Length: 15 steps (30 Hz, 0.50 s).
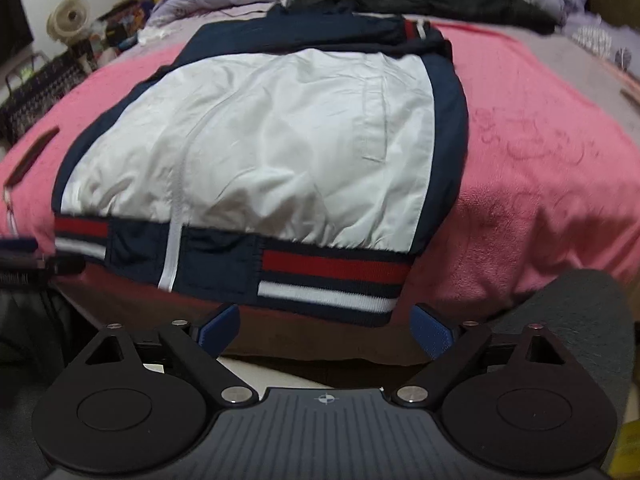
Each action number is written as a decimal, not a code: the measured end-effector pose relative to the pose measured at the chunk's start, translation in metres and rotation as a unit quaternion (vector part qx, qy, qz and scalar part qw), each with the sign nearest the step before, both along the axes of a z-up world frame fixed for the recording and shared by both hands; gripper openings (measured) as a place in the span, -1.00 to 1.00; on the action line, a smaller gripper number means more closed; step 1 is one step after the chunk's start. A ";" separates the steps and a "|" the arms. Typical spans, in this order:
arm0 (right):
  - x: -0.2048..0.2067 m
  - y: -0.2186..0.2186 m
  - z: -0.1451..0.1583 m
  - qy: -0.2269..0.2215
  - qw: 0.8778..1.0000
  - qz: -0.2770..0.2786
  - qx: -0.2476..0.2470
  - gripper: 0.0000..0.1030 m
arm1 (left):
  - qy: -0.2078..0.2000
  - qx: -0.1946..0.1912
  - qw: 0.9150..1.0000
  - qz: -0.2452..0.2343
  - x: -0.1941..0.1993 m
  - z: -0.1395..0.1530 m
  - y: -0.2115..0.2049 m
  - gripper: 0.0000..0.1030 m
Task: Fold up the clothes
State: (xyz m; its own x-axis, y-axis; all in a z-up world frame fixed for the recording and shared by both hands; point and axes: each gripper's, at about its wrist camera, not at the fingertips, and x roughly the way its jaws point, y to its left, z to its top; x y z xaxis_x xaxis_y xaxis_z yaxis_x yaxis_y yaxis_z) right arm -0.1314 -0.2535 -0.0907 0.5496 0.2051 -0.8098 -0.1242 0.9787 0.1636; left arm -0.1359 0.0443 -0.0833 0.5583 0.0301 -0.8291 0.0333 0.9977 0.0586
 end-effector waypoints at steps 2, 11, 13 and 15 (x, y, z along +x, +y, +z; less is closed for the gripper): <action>0.009 -0.013 -0.002 -0.011 1.000 -0.020 0.020 0.80 | 0.001 -0.006 1.000 0.009 0.005 -0.003 0.009 0.98; 0.048 -0.028 -0.027 0.026 0.998 -0.034 0.037 0.54 | 0.037 -0.099 0.991 0.079 0.024 -0.018 0.051 1.00; 0.047 -0.027 -0.027 0.019 0.998 -0.035 0.054 0.39 | 0.032 -0.109 0.990 0.080 0.021 -0.017 0.053 1.00; 0.044 -0.026 -0.025 0.009 0.998 -0.030 0.052 0.37 | 0.029 -0.113 0.990 0.074 0.022 -0.018 0.054 1.00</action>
State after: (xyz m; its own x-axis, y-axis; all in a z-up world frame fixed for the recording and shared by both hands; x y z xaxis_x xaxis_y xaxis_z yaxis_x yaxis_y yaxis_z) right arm -0.0874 -0.2791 -0.1156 0.5496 0.2553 -0.7955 -0.0612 0.9619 0.2665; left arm -0.1142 0.0985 -0.1012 0.5122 -0.0825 -0.8549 -0.1178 0.9792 -0.1651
